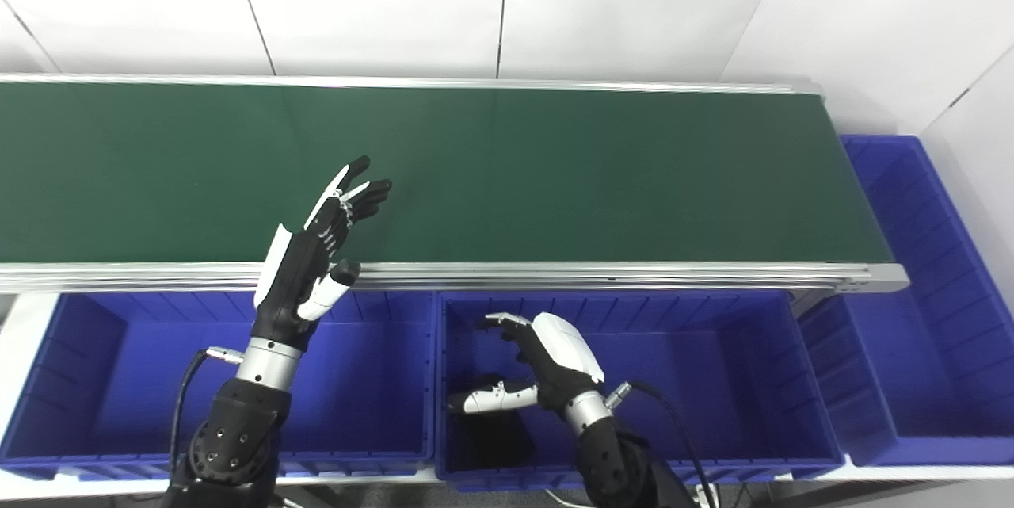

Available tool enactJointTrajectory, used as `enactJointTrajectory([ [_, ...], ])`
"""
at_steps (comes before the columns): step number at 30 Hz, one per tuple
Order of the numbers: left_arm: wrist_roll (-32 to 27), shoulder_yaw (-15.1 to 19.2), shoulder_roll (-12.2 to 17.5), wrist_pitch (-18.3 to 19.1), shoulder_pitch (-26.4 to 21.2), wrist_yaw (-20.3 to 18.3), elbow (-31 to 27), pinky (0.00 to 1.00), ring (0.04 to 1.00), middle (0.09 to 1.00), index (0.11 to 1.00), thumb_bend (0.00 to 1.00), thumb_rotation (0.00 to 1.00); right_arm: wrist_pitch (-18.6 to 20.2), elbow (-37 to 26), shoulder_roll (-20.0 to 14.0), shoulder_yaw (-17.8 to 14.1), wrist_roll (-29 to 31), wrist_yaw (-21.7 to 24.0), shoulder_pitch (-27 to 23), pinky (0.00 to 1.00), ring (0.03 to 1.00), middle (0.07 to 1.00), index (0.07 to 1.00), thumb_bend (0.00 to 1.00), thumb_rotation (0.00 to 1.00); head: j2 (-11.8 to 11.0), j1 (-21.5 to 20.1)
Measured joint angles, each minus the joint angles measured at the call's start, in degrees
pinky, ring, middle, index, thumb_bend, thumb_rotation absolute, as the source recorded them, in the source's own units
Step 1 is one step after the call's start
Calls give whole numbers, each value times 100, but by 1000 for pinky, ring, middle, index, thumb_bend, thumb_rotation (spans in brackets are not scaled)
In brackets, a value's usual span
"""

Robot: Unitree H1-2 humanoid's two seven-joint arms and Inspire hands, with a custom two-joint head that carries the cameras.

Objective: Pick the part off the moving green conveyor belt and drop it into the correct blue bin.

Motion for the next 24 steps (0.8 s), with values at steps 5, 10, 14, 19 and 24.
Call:
enactJointTrajectory([
  [5, -5, 12, 7, 2, 45, -17, -141, 879, 866, 855, 946, 754, 882, -71, -433, 78, -134, 405, -54, -4, 598, 748, 819, 801, 1000, 753, -9, 89],
  [10, -63, 46, 19, 29, 322, -33, -418, 899, 880, 851, 949, 772, 868, -475, -562, 367, -421, 1244, -203, 191, 646, 746, 824, 808, 1000, 753, -53, 150],
  [14, -141, 33, 34, 44, 745, -78, -810, 889, 874, 847, 943, 774, 845, -1001, -768, 649, -611, 2086, -311, 516, 740, 793, 844, 845, 1000, 808, -97, 256],
  [19, -138, 44, 150, 111, 1057, -134, -1230, 887, 879, 848, 938, 797, 855, -1363, -1058, 1013, -703, 2540, -460, 925, 776, 821, 856, 861, 1000, 844, -114, 343],
  [24, 8, 37, 207, 221, 1212, -141, -1759, 835, 857, 842, 924, 779, 877, -1727, -1186, 1271, -688, 2666, -578, 1258, 820, 861, 888, 891, 1000, 880, -114, 379],
])
